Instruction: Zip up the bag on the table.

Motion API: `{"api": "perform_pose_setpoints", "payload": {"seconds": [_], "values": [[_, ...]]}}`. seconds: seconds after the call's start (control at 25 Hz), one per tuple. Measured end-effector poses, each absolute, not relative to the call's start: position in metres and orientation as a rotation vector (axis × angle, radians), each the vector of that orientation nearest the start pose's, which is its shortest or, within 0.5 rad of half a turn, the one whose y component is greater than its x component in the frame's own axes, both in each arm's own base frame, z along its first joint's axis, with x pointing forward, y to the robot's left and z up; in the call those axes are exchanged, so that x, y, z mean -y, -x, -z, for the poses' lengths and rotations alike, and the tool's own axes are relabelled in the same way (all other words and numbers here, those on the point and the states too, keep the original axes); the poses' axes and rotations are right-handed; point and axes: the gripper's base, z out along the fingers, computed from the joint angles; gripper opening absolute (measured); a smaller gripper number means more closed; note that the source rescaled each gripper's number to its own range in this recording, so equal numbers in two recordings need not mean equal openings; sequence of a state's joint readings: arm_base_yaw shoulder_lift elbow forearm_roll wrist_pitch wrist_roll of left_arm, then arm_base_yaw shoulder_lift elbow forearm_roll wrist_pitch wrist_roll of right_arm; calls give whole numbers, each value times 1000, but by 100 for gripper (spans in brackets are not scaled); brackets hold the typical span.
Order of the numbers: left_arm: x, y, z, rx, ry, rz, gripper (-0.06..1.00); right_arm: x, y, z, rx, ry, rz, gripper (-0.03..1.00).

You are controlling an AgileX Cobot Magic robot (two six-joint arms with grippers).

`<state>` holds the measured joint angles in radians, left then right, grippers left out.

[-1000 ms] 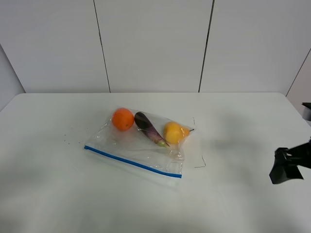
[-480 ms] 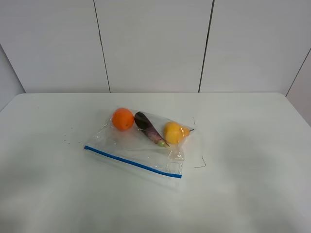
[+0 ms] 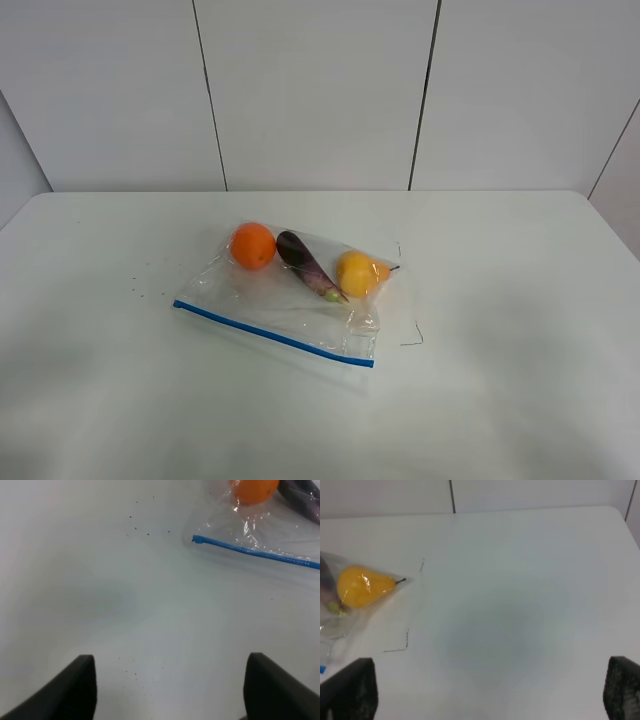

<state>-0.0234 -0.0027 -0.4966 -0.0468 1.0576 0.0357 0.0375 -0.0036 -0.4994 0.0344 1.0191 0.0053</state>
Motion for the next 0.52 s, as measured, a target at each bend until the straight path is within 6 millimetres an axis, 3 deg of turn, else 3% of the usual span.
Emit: {"api": "perform_pose_setpoints", "payload": {"seconds": [0.52], "values": [[4, 5, -277, -2040, -62, 48, 86, -3, 4, -281, -2000, 30, -70, 100]]}}
